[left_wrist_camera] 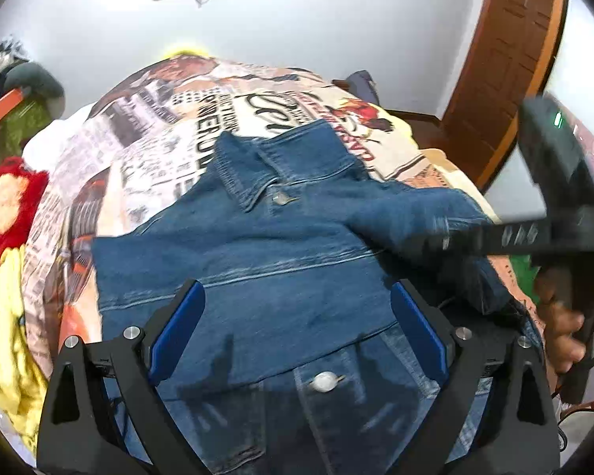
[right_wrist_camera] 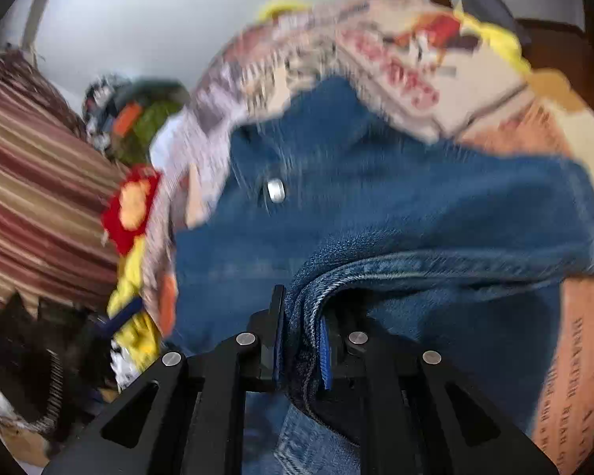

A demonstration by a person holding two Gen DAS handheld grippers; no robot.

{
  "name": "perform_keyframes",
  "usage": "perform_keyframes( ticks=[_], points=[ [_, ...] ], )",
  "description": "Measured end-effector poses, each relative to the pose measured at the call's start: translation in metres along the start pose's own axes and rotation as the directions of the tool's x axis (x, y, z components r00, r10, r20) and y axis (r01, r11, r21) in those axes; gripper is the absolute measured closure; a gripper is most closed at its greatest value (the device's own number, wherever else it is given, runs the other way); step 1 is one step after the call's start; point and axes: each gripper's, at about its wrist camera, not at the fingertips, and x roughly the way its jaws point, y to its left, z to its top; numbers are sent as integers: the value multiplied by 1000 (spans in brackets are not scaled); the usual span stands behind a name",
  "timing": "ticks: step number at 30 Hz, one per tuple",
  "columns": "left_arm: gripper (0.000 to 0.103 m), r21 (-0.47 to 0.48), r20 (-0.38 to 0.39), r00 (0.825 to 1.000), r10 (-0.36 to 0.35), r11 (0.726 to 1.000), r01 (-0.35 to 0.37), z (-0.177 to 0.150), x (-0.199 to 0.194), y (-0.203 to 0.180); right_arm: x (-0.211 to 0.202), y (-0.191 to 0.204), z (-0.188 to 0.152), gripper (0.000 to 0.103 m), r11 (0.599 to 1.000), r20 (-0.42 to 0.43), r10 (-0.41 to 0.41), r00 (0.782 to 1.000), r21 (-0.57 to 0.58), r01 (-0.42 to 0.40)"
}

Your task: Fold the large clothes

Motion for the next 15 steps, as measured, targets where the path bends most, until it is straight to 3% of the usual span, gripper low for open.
perform_keyframes(
  ticks=[4,11,15],
  points=[
    [8,-32,-14,1000,16,999,-17,-8,0,15,25,-4,-24,91,996,-96,-79,992,-55,74],
    [8,-52,-34,999,24,998,-26,-16,1,20,14,6,-47,91,973,-68,-184,981,-151,172],
    [8,-34,-25,999,21,999,-21,-15,-5,12,0,5,-54,91,972,-79,-182,980,-164,167]
  ],
)
